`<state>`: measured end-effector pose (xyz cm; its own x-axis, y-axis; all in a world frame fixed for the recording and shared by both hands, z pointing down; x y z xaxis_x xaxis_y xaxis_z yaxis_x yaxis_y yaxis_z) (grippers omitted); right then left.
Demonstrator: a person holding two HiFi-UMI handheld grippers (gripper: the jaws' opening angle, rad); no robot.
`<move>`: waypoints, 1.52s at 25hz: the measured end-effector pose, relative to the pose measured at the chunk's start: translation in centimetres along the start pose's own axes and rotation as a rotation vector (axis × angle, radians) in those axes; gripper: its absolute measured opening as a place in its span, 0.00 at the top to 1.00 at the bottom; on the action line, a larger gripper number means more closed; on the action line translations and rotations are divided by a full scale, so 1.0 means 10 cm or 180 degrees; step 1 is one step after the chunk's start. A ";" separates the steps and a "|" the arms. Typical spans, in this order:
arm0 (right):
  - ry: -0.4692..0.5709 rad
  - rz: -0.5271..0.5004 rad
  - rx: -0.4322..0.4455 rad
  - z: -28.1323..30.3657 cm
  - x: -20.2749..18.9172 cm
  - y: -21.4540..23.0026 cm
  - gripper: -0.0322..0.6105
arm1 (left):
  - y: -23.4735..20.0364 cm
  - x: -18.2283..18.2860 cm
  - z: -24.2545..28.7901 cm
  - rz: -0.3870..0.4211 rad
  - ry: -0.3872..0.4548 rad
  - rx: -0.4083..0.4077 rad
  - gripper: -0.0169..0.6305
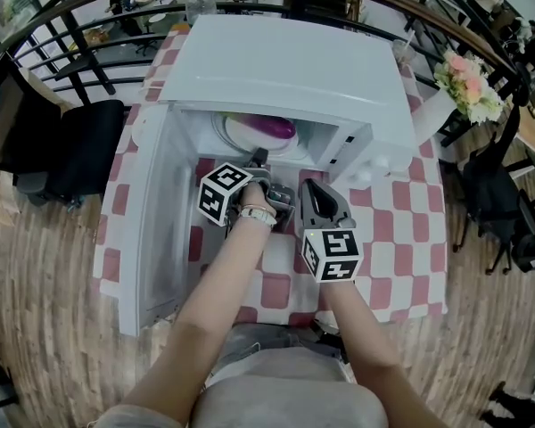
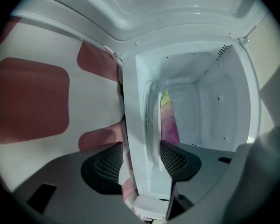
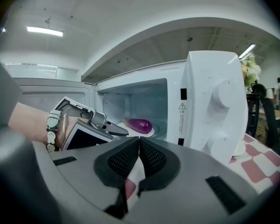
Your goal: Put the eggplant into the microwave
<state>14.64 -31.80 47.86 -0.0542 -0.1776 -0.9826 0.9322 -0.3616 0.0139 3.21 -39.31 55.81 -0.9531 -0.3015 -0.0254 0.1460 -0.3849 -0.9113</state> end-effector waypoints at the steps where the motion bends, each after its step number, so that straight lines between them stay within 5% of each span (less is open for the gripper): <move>1: -0.0007 0.0000 -0.0004 0.00 -0.01 0.00 0.91 | 0.00 0.00 0.02 -0.0012 0.0000 0.0000 0.61; 9: -0.0098 0.0024 -0.0035 0.00 -0.06 0.02 0.91 | 0.02 0.04 0.17 -0.0193 -0.0049 0.0015 0.54; 27: -0.0127 0.0136 -0.0094 -0.27 0.13 -0.05 0.91 | 0.13 -0.09 -0.27 -0.0093 -0.0193 0.0065 0.55; 32: -0.0026 0.0155 -0.0052 -0.37 0.25 -0.12 0.91 | 0.21 -0.15 -0.52 -0.0131 -0.0208 -0.0068 0.67; 36: 0.0037 0.0239 -0.0054 -0.45 0.32 -0.15 0.91 | 0.24 -0.19 -0.71 -0.0185 -0.0299 -0.0177 0.92; 38: 0.0053 0.0268 -0.0052 -0.47 0.35 -0.18 0.91 | 0.25 -0.23 -0.79 -0.0137 -0.0395 -0.0255 0.97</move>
<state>14.47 -27.47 43.51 0.0304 -0.1913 -0.9811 0.9390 -0.3310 0.0936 3.63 -32.71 50.32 -0.9172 -0.3937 0.0609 0.0794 -0.3305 -0.9405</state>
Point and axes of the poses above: the fingertips, and each gripper's own axes: z forward along the fingers, y to its right, x out of its top, the point moved 2 cm from there along -z, backward along the fingers, and after that the axes turned 5 degrees about y, right-handed, at the moved point
